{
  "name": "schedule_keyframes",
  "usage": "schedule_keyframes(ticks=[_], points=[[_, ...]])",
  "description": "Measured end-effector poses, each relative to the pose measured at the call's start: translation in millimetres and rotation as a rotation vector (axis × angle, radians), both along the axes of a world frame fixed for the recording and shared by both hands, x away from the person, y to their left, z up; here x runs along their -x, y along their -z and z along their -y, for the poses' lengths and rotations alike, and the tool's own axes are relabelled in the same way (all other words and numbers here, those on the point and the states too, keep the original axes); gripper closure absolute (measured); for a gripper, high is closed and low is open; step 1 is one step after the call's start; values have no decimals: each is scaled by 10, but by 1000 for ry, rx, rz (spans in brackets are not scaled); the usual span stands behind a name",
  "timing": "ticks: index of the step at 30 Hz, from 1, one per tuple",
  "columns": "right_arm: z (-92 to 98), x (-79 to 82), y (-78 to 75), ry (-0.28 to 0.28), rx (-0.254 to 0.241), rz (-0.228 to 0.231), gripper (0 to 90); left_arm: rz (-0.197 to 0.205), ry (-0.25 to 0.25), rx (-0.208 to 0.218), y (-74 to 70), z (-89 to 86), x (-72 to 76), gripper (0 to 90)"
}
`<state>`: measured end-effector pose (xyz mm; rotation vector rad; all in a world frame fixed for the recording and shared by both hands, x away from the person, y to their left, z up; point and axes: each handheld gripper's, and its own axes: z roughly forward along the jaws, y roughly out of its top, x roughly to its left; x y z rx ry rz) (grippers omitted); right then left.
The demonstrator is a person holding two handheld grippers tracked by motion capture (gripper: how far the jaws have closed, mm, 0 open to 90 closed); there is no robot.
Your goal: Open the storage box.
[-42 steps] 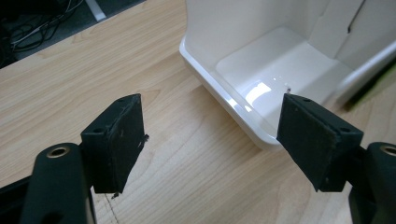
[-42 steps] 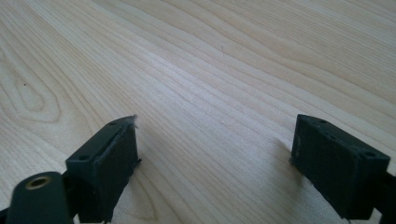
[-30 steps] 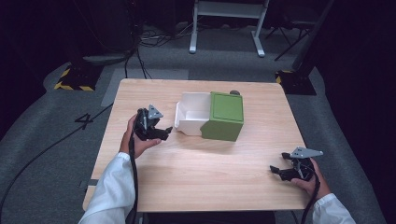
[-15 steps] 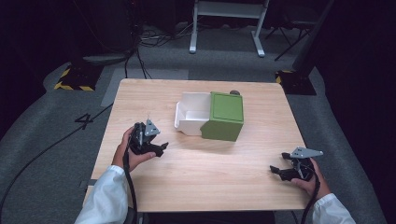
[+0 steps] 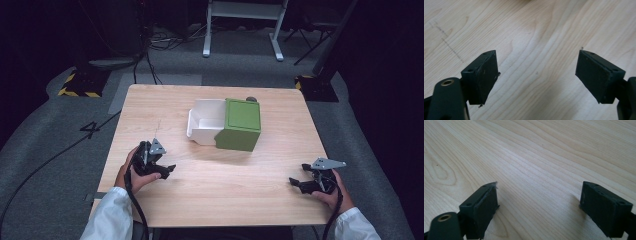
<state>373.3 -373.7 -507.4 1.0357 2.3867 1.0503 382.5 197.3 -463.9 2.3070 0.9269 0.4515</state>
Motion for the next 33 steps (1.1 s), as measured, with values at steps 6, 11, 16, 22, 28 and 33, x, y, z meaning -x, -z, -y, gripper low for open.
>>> schedule_keyframes(ticks=[6, 11, 16, 22, 28, 33], points=[[1, -1, 0, -1, 0, 0, 145, 30, -38, -34, 168, 16, -16, 192], [3, -3, 0, -4, 0, 0, 145, 0, 12, -46, 262, 108, 40, 190], [3, -3, 0, -4, 0, 1, 145, -75, 13, 14, 319, 73, 78, 178], [3, -3, 0, -5, 0, 1, 145, -80, -16, 59, 357, -25, 159, 164], [2, -2, 0, -4, 0, 0, 145, -31, -8, 107, 418, -92, 251, 163], [2, -2, 0, -4, 0, 0, 145, -21, -24, 114, 429, -102, 285, 164]])
